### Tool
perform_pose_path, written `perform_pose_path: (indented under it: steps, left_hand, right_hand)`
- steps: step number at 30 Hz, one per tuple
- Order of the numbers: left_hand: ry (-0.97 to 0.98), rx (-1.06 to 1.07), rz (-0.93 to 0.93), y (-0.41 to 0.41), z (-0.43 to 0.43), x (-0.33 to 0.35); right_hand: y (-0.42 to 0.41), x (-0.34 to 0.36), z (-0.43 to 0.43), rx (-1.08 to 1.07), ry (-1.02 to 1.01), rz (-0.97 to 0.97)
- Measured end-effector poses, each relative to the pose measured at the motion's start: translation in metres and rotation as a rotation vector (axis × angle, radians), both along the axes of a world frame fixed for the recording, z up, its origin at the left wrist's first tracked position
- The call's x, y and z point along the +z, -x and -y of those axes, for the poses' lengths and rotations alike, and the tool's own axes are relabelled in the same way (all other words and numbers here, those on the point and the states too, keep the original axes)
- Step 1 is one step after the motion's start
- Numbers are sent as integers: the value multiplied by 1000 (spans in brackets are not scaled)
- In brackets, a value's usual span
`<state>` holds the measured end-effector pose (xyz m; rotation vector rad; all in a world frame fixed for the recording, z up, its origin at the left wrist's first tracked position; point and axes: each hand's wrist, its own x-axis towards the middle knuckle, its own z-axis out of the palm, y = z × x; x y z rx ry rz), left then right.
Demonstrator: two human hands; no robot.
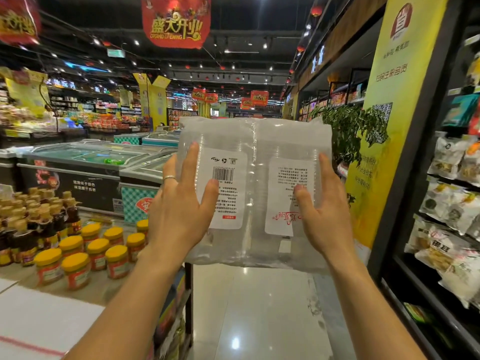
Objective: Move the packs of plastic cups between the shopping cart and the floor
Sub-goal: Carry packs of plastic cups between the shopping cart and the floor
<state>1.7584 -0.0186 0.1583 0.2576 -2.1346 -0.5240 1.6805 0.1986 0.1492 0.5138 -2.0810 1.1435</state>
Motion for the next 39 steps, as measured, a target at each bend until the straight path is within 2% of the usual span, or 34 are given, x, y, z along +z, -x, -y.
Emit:
perform_pose_path:
  steps: [8,19,27,35,39]
  left_hand:
    - [-14,16,-18,148,-10,10]
    - [-33,12,13,305,3,-1]
    - [-33,-37,4,450,58,-15]
    - [-51,-14,12,602,134,1]
    - [-49,3,38,652,159,2]
  right_hand:
    - [152,16,-10,26,-17,-13]
    - [308,5,6,14,-19,7]
    - [442,-3,54,-26,-20,19]
    - [597,10,137,-22,-6,26]
    - [654,8,164,-16,-1,36]
